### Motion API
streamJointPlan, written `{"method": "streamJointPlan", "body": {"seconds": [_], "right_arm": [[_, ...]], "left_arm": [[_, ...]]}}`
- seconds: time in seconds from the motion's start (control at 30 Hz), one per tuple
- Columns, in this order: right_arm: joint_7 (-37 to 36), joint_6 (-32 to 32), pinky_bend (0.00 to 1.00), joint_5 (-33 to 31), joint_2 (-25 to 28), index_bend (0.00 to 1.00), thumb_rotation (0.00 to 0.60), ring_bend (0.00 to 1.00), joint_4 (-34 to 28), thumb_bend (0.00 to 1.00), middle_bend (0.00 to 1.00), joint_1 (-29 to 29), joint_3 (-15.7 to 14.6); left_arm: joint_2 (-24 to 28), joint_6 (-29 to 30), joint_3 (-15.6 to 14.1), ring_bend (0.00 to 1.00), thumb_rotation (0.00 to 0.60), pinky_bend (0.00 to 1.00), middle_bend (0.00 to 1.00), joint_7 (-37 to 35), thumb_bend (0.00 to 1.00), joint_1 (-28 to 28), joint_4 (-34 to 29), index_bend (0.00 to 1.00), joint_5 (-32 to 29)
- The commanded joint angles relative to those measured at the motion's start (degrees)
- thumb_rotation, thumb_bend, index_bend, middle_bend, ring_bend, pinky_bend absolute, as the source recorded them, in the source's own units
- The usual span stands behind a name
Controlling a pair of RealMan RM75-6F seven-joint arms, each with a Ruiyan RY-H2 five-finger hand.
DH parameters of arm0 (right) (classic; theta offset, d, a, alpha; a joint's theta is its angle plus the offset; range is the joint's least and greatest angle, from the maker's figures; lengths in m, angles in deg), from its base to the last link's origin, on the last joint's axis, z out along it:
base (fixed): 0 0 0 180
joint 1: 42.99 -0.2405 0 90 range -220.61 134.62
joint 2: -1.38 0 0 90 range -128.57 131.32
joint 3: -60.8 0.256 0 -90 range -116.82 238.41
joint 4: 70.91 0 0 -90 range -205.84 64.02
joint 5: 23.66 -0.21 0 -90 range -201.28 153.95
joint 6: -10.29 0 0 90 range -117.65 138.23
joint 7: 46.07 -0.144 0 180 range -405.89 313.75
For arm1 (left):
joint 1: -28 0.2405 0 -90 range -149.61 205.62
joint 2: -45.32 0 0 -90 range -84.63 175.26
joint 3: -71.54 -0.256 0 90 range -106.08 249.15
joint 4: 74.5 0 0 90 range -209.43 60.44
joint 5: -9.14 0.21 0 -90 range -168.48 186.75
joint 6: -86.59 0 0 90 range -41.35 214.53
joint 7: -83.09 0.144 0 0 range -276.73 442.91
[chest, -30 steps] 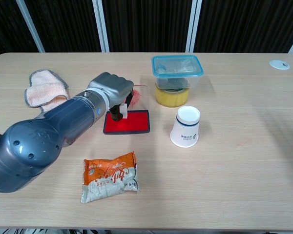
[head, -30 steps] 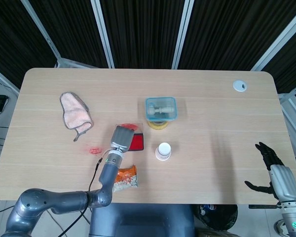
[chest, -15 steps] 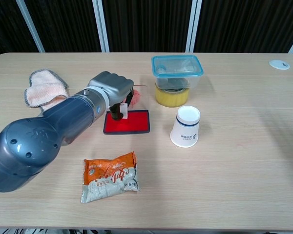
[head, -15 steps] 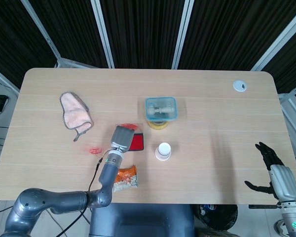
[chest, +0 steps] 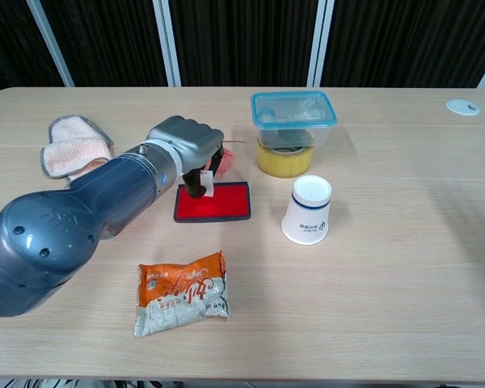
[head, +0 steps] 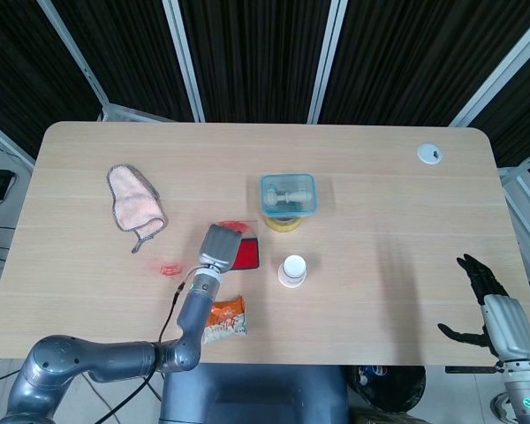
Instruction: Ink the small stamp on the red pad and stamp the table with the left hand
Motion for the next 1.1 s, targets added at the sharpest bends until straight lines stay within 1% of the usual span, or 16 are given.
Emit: {"method": "streamJointPlan", "body": {"seconds": [0.03,0.37,0.7,0.93,1.1], "right_arm": [[-0.1,0.1,0.18,0.0,0.0,0.00,0.600,0.00,0.0,0.17,0.00,0.0,0.0],[-0.2,0.2,0.18,-0.1,0.0,0.00,0.600,0.00,0.0,0.17,0.00,-0.1,0.0],[-0.1,0.1,0.18,-0.1,0.0,0.00,0.600,0.00,0.0,0.17,0.00,-0.1,0.0],[0.1,0.0,0.18,0.1,0.1,0.00,0.600,0.00,0.1,0.17,0.00,0.0,0.0],[0.3,-0.3,0.18,0.2,0.0,0.00,0.600,0.00,0.2,0.17,0.00,0.1,0.0]], "left_arm": [[-0.2,-0.2,-0.2,0.59,0.600,0.65,0.77,-0.2,0.50,0.0,0.4,0.75,0.0],[-1.1,-1.2,-1.2,0.59,0.600,0.65,0.77,-0.3,0.50,0.3,2.3,0.75,0.0],[-1.3,-1.3,-1.0,0.59,0.600,0.65,0.77,-0.7,0.50,0.5,2.7,0.75,0.5],[0.3,0.1,-0.4,0.59,0.600,0.65,0.77,-1.1,0.50,0.3,-0.2,0.75,2.5],[3.0,2.7,0.2,0.59,0.600,0.65,0.77,-0.5,0.50,0.9,-5.5,0.75,3.1]]}}
